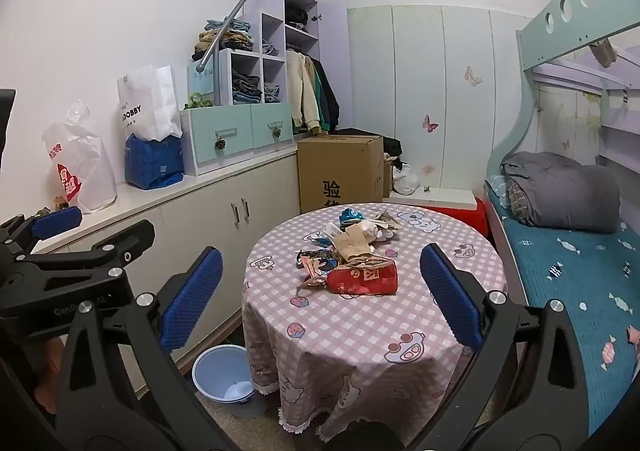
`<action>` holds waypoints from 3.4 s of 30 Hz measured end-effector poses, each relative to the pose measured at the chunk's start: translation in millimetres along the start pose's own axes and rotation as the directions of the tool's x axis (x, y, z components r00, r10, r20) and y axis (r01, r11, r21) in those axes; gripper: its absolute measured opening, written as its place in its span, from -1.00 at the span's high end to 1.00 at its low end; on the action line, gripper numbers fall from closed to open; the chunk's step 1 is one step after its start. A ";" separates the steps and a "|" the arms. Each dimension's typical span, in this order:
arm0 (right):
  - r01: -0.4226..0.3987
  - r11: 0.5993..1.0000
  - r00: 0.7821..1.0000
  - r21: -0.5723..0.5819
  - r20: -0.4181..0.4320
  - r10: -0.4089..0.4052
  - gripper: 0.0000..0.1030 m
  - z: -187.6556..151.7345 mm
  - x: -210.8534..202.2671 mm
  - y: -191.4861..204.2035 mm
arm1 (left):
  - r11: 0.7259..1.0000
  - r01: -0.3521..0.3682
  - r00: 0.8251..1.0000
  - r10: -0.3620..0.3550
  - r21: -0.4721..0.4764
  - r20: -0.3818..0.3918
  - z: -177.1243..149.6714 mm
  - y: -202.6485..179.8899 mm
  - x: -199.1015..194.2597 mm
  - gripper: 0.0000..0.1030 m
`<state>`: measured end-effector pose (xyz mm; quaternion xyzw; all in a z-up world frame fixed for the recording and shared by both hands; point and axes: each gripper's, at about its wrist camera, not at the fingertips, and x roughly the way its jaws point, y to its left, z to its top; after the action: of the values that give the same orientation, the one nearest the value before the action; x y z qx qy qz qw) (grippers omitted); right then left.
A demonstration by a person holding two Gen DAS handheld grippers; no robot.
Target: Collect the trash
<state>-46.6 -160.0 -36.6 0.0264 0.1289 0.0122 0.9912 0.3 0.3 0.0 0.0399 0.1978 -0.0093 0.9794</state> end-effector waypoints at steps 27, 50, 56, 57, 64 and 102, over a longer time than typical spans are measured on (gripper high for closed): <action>-0.002 1.000 1.000 0.006 -0.006 0.002 -0.88 -1.8 -0.3 -0.7 | 1.000 0.001 1.000 -0.001 0.001 -0.002 -5.2 -3.0 0.2 -0.92; -0.014 1.000 1.000 0.013 -0.020 0.014 -0.88 -11.7 4.9 4.7 | 1.000 -0.002 1.000 0.002 -0.018 -0.015 -15.7 -0.8 11.2 -0.92; -0.016 0.999 1.000 0.030 -0.020 0.017 -0.88 -12.5 1.5 -3.7 | 1.000 0.001 1.000 -0.001 -0.004 -0.022 -12.0 -9.0 9.7 -0.92; -0.014 0.999 1.000 0.031 -0.021 0.015 -0.88 -11.5 2.2 -5.5 | 1.000 0.005 1.000 -0.005 -0.003 -0.023 -11.6 -9.1 9.1 -0.92; -0.011 0.999 1.000 0.041 -0.011 0.012 -0.88 -9.9 -2.7 -11.3 | 1.000 0.011 1.000 -0.011 0.000 -0.024 -9.7 -13.1 7.3 -0.92; -0.049 0.996 0.999 0.076 0.006 0.049 -0.88 -16.3 5.1 -27.7 | 0.999 0.038 0.999 -0.038 -0.008 -0.025 -10.0 -34.0 28.4 -0.92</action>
<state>-45.4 -186.7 -55.3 0.0676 0.1265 0.0316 0.9892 21.4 -32.8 -22.7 0.0327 0.2109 -0.0268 0.9766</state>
